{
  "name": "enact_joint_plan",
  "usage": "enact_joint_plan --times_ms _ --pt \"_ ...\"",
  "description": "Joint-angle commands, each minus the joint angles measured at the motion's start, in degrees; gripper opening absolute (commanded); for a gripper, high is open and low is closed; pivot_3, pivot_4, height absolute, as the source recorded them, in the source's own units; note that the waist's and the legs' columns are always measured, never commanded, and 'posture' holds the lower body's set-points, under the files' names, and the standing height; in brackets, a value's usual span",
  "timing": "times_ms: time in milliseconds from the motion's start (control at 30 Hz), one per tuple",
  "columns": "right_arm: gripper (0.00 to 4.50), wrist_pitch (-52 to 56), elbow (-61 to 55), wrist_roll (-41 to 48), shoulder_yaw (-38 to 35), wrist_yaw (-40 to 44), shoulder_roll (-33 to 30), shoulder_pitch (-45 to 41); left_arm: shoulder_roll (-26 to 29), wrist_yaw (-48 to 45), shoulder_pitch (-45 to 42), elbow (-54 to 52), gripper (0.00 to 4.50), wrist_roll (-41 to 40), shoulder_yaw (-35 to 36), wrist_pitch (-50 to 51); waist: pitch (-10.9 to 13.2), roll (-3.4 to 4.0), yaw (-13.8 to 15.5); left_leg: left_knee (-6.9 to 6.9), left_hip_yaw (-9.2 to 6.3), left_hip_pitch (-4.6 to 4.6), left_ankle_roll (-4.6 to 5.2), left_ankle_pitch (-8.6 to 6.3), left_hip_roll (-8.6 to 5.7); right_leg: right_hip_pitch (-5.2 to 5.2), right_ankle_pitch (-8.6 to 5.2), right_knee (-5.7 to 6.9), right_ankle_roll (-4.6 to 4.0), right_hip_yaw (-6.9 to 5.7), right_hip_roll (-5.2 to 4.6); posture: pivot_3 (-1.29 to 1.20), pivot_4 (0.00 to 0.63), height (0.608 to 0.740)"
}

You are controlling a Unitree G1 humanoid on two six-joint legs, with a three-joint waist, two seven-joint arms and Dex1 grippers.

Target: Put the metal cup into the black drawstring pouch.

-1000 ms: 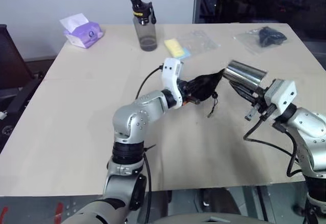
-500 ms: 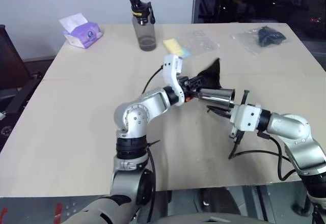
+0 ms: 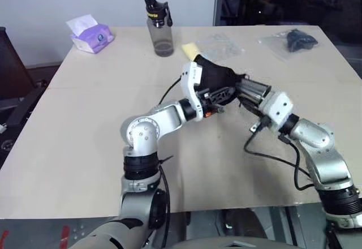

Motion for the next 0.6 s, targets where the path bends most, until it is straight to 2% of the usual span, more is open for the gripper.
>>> enact_joint_plan --times_ms 33,167,400,600 --pt "0.05 2.6 -5.1 4.7 -2.8 -1.5 1.5 -1.3 -0.6 -0.3 0.4 -2.1 0.0 -2.4 -0.4 -0.1 0.0 0.0 0.0 0.0 0.0 0.0 0.0 0.0 0.0 0.0 0.0 -0.01 0.0 0.0 0.0 0.0 0.15 0.74" --pt "0.05 4.4 -7.1 7.3 -1.4 0.5 1.4 0.1 -1.2 0.5 0.1 -1.1 0.0 -3.8 0.7 -0.2 0.0 0.0 0.1 0.0 -0.01 -0.01 0.0 0.0 -0.01 0.01 0.0 -0.01 0.0 -0.01 -0.01 0.0 0.15 0.74" --pt "0.05 4.5 -5.6 2.2 1.5 0.7 -1.8 1.9 -2.9 3.5 -1.9 1.6 0.0 -10.1 6.2 0.5 0.0 0.0 -0.1 0.0 0.01 0.0 0.01 0.0 -0.01 0.0 -0.06 -0.01 -0.09 -0.01 0.0 0.0 0.15 0.74" --pt "0.05 1.8 -5.1 -1.9 4.3 1.9 -3.4 2.0 -3.1 5.1 -2.1 2.1 0.0 -14.0 7.4 1.1 0.0 -0.01 0.0 0.0 0.02 -0.01 0.01 0.0 -0.01 0.01 -0.04 -0.02 -0.06 0.0 0.0 0.0 0.15 0.74"
